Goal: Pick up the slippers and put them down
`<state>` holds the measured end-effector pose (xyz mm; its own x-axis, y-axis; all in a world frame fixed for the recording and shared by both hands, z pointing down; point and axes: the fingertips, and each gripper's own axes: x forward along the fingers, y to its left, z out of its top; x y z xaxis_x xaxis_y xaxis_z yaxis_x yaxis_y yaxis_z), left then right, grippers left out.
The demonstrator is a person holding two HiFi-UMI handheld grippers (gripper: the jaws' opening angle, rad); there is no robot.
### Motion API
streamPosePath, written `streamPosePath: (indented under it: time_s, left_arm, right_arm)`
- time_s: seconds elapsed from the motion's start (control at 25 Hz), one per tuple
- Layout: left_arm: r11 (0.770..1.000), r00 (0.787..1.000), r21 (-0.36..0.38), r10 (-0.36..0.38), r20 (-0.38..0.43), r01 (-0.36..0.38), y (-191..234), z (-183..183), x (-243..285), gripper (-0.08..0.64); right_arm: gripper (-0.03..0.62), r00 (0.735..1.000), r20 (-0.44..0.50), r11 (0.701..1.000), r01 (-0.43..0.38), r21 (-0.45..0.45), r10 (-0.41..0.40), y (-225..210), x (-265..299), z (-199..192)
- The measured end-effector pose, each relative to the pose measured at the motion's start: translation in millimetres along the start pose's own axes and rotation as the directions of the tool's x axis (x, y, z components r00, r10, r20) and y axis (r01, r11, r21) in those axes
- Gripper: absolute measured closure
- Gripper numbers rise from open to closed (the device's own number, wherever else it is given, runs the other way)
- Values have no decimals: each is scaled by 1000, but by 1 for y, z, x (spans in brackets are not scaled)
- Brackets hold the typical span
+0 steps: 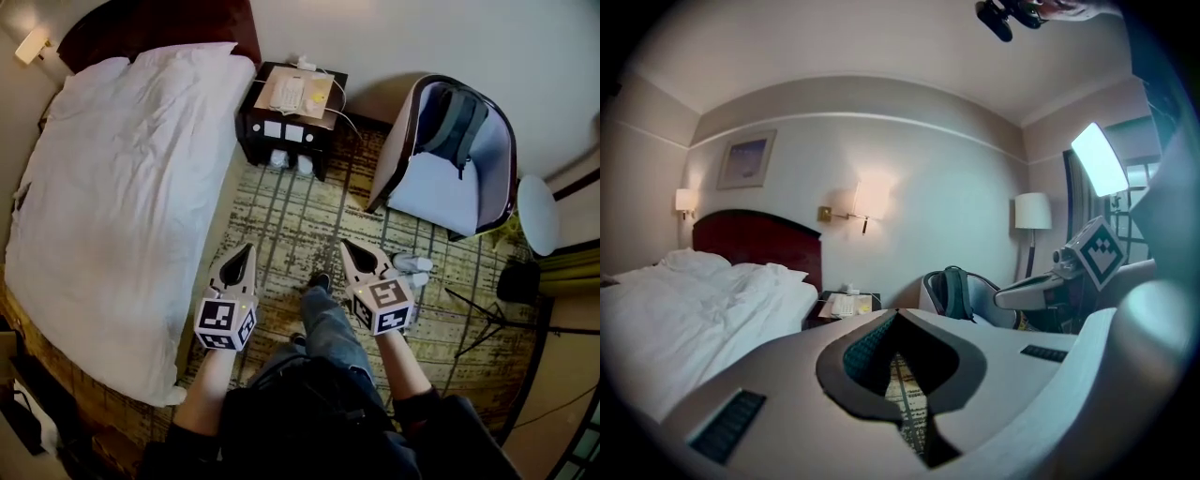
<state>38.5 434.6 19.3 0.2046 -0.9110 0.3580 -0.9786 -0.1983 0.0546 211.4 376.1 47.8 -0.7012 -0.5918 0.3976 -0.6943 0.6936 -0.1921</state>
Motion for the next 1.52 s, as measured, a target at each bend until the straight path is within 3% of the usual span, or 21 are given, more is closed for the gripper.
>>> streamPosePath:
  time_s: [0.36,0.6,1.12,1.52]
  left_arm:
    - [999,999,-1,-38,12,38,21,62,128,557]
    - [998,998,21,-52,23,52,19,90,175,557]
    - [997,998,38,-64,-14,65,27,99,188,557]
    - [991,992,33,-130,3,129,65,98,206,557]
  right_arm:
    - [592,1000,31,1000,1,-9,-1,-80,69,71]
    - [592,1000,31,1000,2,0,-2,-118,95,88]
    - [592,998,59,1000,-20,22,18,-117,115,106]
    - [592,996,59,997,70,34,-71,-110,136,103]
